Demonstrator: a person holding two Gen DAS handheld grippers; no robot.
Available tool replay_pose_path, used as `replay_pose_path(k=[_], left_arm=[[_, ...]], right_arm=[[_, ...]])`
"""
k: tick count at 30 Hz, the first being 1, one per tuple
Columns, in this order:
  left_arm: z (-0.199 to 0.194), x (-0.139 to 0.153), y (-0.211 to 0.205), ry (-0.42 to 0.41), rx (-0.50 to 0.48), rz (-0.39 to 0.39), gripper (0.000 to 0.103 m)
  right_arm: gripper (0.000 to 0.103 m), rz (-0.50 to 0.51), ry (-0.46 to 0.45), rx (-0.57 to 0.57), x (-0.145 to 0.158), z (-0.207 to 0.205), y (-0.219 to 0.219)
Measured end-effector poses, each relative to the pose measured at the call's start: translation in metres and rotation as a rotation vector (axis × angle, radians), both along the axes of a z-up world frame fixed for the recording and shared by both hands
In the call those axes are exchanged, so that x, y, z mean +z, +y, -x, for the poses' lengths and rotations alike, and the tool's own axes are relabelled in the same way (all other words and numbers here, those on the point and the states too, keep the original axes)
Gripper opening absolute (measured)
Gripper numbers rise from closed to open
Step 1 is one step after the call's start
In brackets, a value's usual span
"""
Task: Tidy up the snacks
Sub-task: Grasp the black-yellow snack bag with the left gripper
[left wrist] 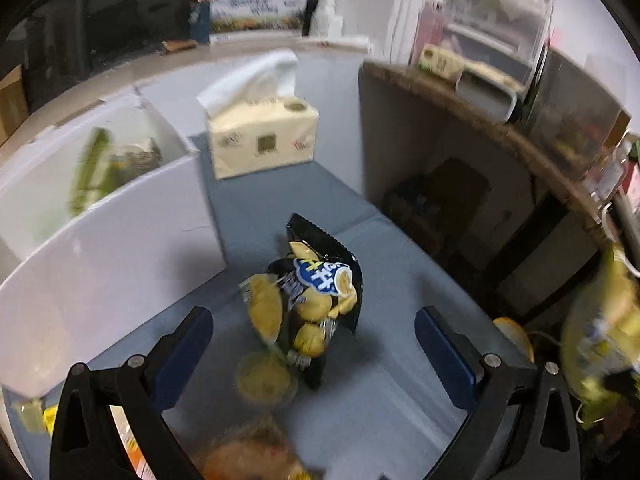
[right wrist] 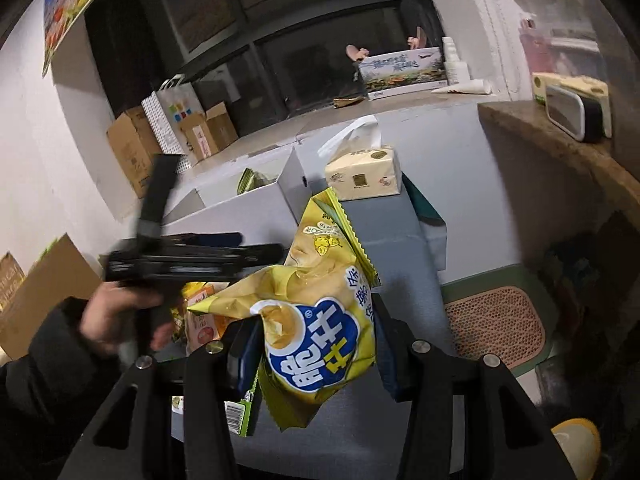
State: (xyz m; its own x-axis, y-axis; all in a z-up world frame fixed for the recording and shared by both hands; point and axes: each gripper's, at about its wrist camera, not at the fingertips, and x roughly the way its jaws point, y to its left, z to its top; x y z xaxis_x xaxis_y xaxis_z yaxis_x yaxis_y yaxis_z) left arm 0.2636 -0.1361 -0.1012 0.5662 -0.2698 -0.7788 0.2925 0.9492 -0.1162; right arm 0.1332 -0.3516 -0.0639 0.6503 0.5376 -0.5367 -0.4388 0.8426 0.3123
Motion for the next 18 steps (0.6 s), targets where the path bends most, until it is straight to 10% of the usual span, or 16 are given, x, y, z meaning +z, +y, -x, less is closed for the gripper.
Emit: replay_pose_path(k=[8, 11, 18], left_arm=[[-0.033, -0.03, -0.017, 0.094, 0.015, -0.068, 0.101], [-0.033, -0.037, -0.017, 0.103, 0.001, -0.078, 0.072], [-0.002, -0.002, -0.003, -0.003, -0.039, 0.027, 0.062]], right_arm=[[0.052, -0.021, 0.016, -0.012, -0.001, -0.003, -0.01], [0.052, -0.015, 0.019, -0.013, -0.001, -0.005, -0.01], [0.052, 0.006, 0.024, -0.017, 0.001, -0.003, -0.006]])
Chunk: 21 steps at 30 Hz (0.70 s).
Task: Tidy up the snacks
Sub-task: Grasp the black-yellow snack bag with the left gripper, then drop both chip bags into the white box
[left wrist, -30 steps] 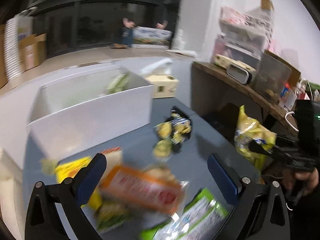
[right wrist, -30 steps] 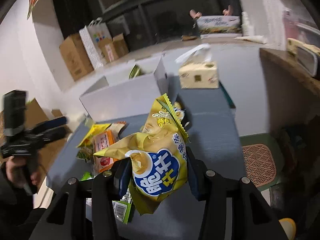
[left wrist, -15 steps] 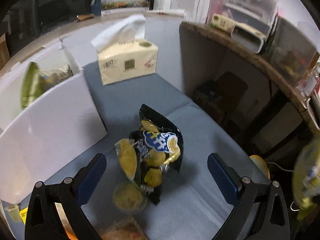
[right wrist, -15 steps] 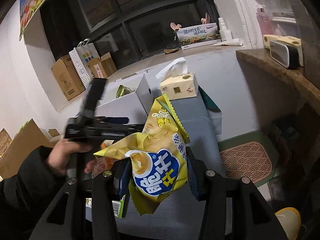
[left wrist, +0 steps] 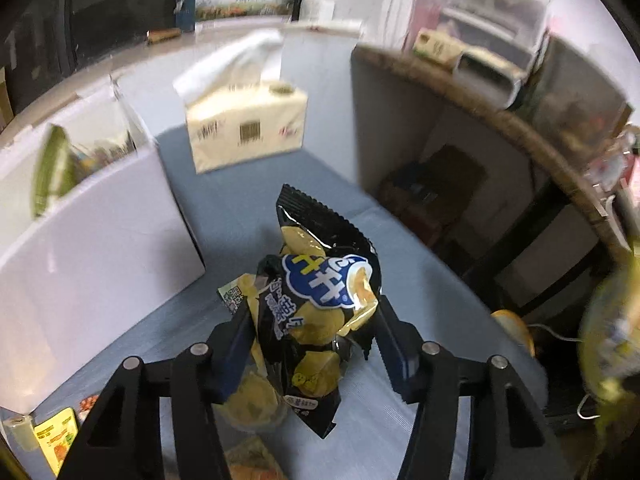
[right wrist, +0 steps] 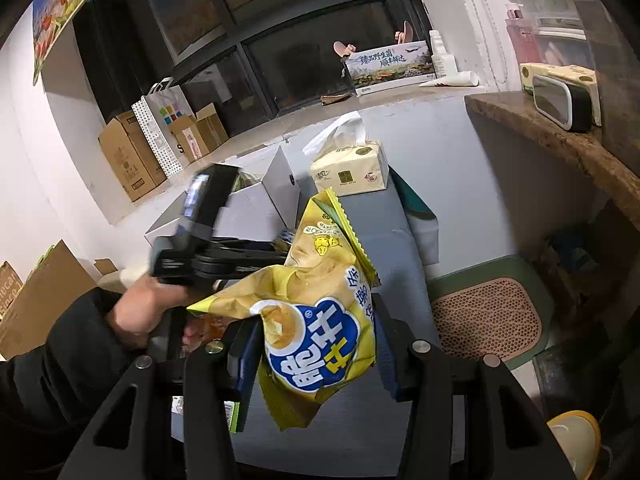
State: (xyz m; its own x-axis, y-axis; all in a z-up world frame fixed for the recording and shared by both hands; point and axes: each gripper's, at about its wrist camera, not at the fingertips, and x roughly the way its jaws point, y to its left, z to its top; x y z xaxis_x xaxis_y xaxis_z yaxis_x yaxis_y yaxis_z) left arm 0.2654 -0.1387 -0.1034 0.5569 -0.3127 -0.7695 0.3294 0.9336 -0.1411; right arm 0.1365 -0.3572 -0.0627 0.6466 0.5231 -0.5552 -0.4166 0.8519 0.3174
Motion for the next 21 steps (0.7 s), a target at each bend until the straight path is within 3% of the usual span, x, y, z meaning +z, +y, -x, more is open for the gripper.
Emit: replay_pose_path(k=[10, 21], left_arm=[[0.098, 0.085, 0.075, -0.224, 0.062, 0.157, 0.062], [0.162, 0.132, 0.179, -0.371, 0.23, 0.15, 0.062]], right_arm=[[0.053, 0.038, -0.027, 0.055, 0.009, -0.006, 0.031], [0.053, 0.098, -0.121, 0.233, 0.041, -0.033, 0.13]])
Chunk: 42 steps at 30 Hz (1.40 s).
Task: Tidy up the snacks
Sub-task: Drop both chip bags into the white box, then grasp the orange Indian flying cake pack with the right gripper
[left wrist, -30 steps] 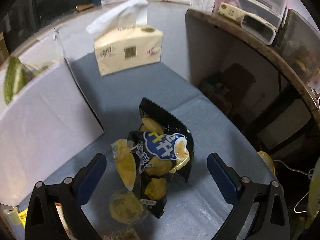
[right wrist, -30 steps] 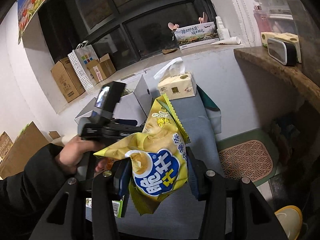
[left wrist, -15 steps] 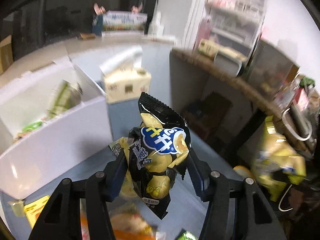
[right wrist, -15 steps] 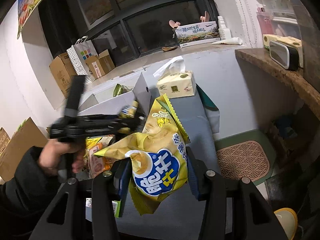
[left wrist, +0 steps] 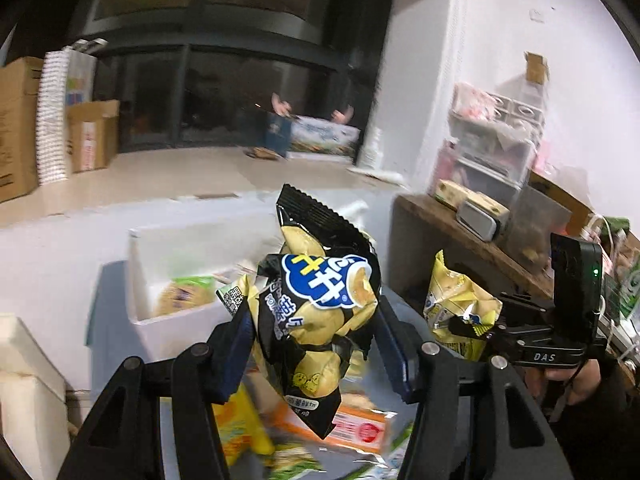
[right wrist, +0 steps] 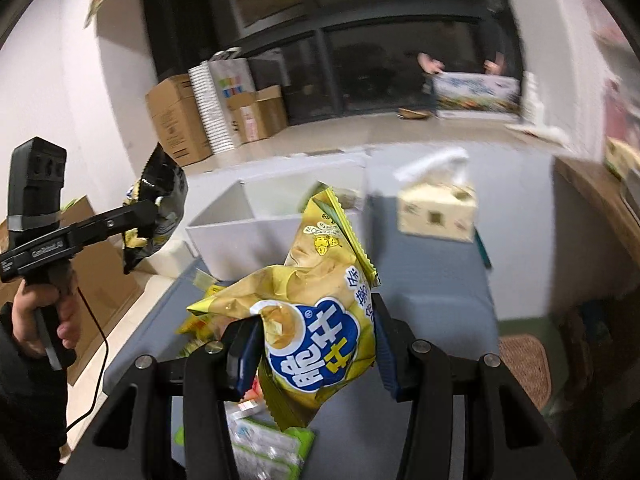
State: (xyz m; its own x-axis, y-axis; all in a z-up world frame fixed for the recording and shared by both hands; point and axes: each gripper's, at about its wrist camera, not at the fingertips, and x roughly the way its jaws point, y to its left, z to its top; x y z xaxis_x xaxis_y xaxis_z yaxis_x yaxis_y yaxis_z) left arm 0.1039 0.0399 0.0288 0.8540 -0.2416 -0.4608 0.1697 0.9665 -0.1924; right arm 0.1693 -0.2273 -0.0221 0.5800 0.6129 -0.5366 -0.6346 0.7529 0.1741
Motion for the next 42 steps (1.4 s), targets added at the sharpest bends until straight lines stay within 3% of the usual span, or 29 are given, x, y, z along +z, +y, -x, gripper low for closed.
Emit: replay_pose_path(k=[7, 13, 18, 20, 21, 22, 29, 33, 42], left_arm=[[-0.026, 0.013, 0.053, -0.027, 0.08, 0.022, 0.062], [-0.1, 0.016, 0.076, -0.001, 0.125, 0.014, 0.062], [-0.155, 0.002, 0.087, 0.059, 0.17, -0.002, 0.07], [-0.174, -0.009, 0.087, 0.124, 0.21, -0.052, 0.103], [-0.177, -0.012, 0.086, 0.13, 0.236, -0.069, 0.103], [-0.179, -0.016, 0.086, 0.136, 0.241, -0.077, 0.103], [-0.173, -0.028, 0.082, 0.162, 0.218, -0.052, 0.103], [-0.152, -0.024, 0.075, 0.146, 0.192, -0.05, 0.103], [-0.074, -0.014, 0.05, 0.101, 0.149, -0.032, 0.103]], right_arm=[[0.053, 0.04, -0.06, 0.086, 0.025, -0.04, 0.072], [0.053, 0.048, -0.049, 0.082, 0.045, -0.106, 0.122], [0.054, 0.1, 0.008, 0.057, 0.038, -0.167, 0.151], [0.07, 0.109, 0.023, 0.041, 0.033, -0.183, 0.156], [0.097, 0.129, 0.045, 0.037, 0.027, -0.194, 0.159], [0.103, 0.141, 0.053, 0.02, 0.024, -0.198, 0.159], [0.103, 0.12, 0.04, 0.014, 0.02, -0.195, 0.146], [0.103, 0.054, 0.045, 0.011, 0.026, -0.182, 0.13], [0.103, -0.023, -0.027, 0.06, 0.036, -0.094, 0.086]])
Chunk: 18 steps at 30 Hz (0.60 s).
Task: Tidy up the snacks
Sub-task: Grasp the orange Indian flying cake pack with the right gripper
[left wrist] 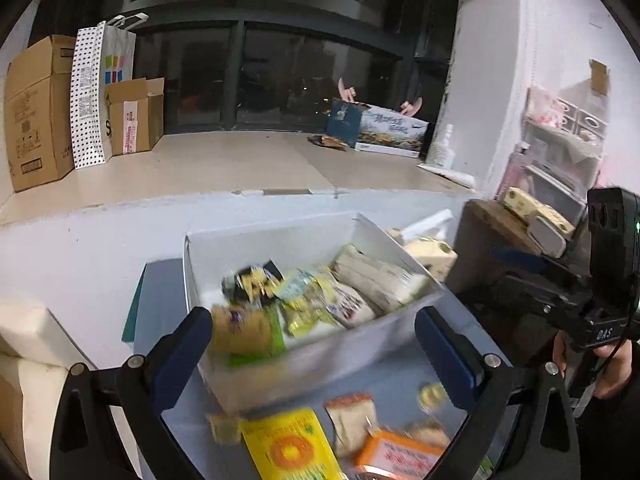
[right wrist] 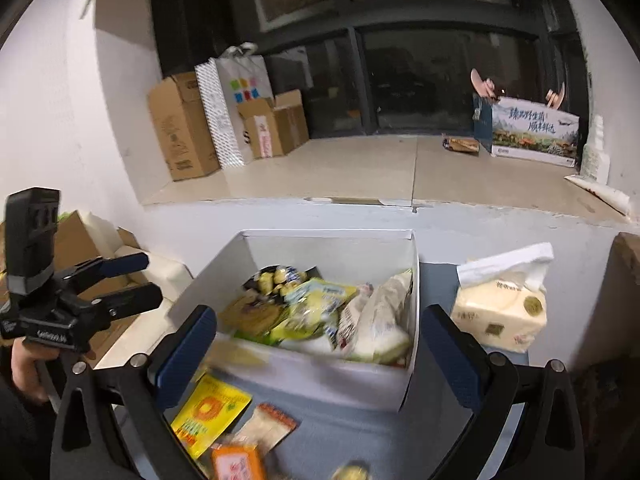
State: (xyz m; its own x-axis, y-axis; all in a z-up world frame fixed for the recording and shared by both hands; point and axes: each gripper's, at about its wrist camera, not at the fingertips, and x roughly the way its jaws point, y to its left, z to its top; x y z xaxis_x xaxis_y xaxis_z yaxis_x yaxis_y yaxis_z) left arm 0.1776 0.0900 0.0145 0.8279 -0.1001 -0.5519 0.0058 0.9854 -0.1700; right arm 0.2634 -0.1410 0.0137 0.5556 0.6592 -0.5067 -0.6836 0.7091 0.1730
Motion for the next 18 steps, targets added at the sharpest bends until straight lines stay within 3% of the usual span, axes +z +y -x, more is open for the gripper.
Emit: replay_pose_path(k=[3, 8, 14, 18], left_arm=[[0.034, -0.008, -0.012, 0.003, -0.017, 0.005, 0.103], [0.088, -0.028, -0.033, -0.029, 0.012, -0.023, 0.103], [0.114, -0.049, -0.051, 0.011, -0.009, -0.007, 0.103], [0.119, -0.057, -0.054, 0.034, 0.001, 0.004, 0.103]], right_arm=[[0.103, -0.021, 0.006, 0.018, -0.007, 0.031, -0.019], [0.103, 0.027, 0.002, 0.012, -0.032, 0.076, -0.049], [0.103, 0.053, 0.063, -0.011, -0.068, 0.106, -0.074], [0.103, 0.117, 0.079, 0.019, -0.085, 0.116, -0.066]])
